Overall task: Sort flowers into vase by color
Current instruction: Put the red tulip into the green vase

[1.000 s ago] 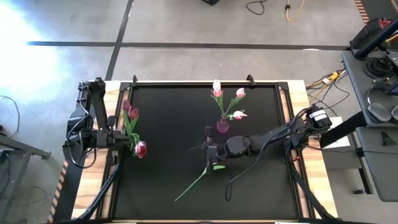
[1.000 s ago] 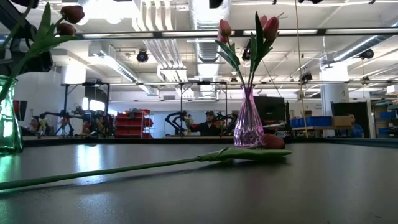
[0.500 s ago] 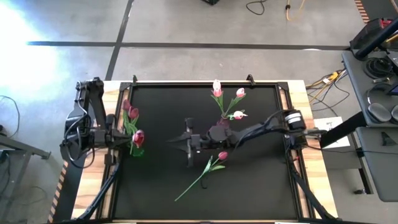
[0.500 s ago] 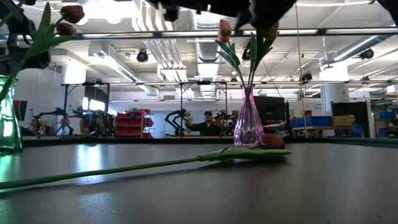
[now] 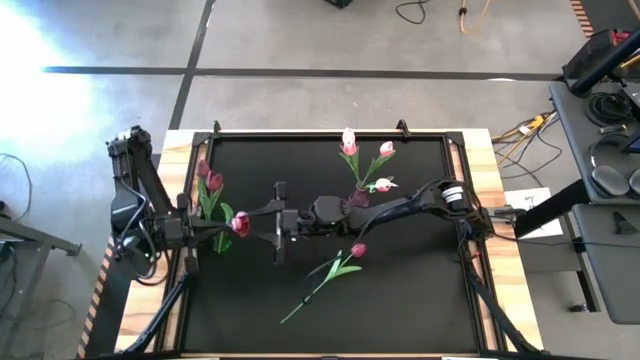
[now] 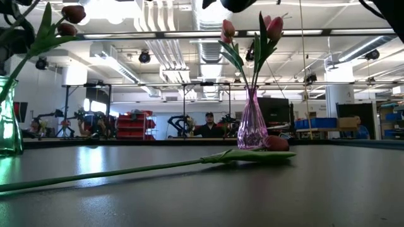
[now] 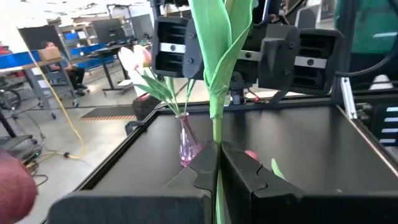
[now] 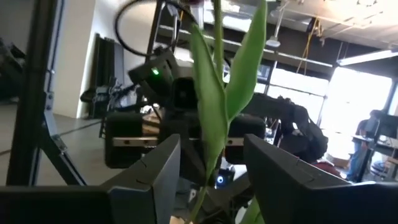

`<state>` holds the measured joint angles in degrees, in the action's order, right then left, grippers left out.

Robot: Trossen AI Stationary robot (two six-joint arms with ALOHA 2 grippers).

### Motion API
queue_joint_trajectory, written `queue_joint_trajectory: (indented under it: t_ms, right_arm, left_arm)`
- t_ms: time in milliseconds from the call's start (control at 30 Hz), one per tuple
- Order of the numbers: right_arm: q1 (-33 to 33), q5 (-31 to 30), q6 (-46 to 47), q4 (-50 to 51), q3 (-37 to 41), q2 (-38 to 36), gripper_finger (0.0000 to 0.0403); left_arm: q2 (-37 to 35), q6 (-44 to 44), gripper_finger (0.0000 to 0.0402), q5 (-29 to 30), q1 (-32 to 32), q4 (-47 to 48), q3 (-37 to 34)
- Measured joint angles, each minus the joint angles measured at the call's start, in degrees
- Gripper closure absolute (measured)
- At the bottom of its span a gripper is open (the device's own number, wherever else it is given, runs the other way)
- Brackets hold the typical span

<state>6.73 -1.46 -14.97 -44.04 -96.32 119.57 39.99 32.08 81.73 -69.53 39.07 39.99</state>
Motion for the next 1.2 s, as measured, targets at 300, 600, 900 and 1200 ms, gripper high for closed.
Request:
queue_joint_trajectory:
  t_ms: [300,600,900,1200]
  right_arm:
    - [-0.7,0.0,2.6,6.2,-8.3,4.2,0.0256]
    - [-0.8,3.0,2.4,11.2,-11.6,4.9,0.0332]
    - [-1.2,3.3,0.7,11.7,-10.5,5.1,0.0390]
    - [-1.5,5.0,-1.1,1.4,-8.6,8.1,0.0392]
  left_arm:
    - [3.8,-0.9,0.0402,-3.1,2.5,-2.7,0.4]
    - [1.9,-1.3,0.0402,-4.5,2.5,-3.1,0.4]
    - [0.8,-1.3,0.0379,-5.3,2.6,-2.6,0.5]
    - [-3.7,-1.4,0.0285,-6.3,2.2,3.7,0.5]
